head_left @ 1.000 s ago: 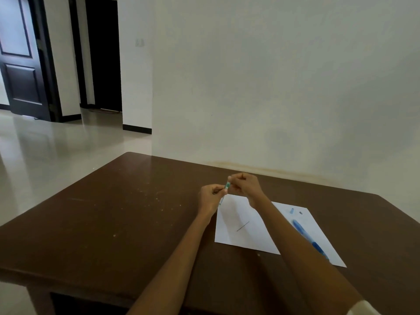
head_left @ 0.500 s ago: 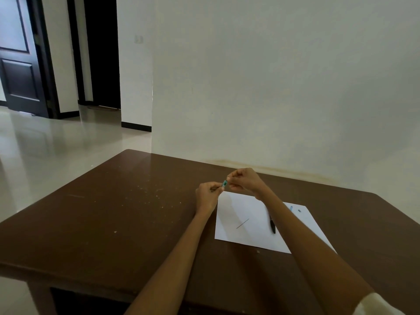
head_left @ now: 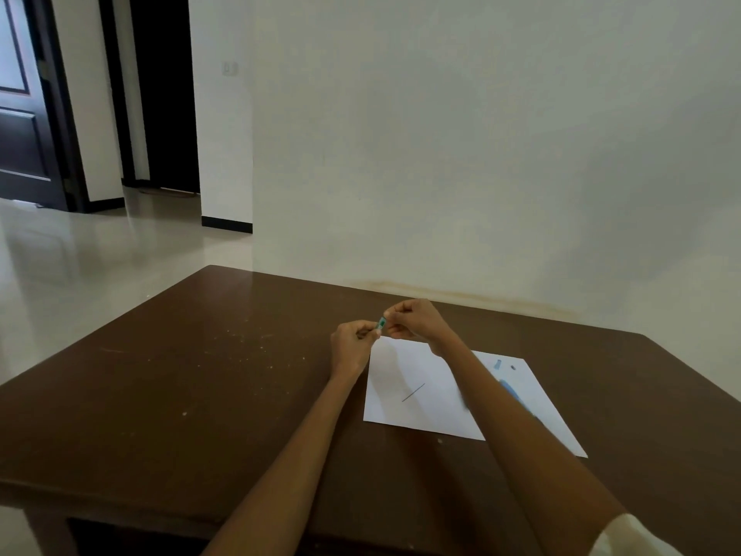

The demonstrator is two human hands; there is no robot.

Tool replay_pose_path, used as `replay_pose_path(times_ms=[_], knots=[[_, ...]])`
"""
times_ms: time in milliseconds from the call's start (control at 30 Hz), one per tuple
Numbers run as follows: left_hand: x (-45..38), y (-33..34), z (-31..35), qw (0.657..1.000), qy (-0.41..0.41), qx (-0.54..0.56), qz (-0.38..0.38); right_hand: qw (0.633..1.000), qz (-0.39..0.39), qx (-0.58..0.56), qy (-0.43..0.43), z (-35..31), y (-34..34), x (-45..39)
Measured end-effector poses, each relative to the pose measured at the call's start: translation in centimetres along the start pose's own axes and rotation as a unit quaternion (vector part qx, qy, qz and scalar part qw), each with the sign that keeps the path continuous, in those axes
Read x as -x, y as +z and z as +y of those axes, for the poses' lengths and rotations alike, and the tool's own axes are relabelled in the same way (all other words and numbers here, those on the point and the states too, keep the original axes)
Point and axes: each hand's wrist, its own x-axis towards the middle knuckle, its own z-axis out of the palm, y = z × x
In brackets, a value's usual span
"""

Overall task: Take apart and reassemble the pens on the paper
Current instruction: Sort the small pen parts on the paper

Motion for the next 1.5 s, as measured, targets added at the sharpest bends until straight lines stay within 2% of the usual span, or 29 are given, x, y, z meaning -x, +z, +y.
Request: replay_pose_path(times_ms=[300,667,1000,1167,1367,1500], knots=[[0.4,0.4,0.1,0.999,0.006,-0.018,-0.034,0.997,0.006,0.071,-0.012,0.3,-0.9,0.7],[0.8,1.2,0.3,0.999,0.013,-0.015,-0.046,1.0,-0.002,-0.01,-0.005,2.1,-1.7,1.1],[0.9,1.2,0.5,0.997,0.022,-0.024,-0.074,0.983,-0.095,0.159,-0.007,0.5,-3.5,0.0],[1.0,1.2,0.6,0.996,0.03,-0.036,-0.078,0.972,-0.103,0.207,-0.029,0.2,-3.5,-0.2],[0.8,1.1,0.5,0.998,0.002,-0.016,-0.054,0.983,-0.05,0.171,-0.052,0.7,-2.6,-0.1],[0.9,1.2,0.8,0.997,-0.019,0.033,-0.062,1.0,-0.007,-0.01,-0.016,1.9,-1.3,0.5]])
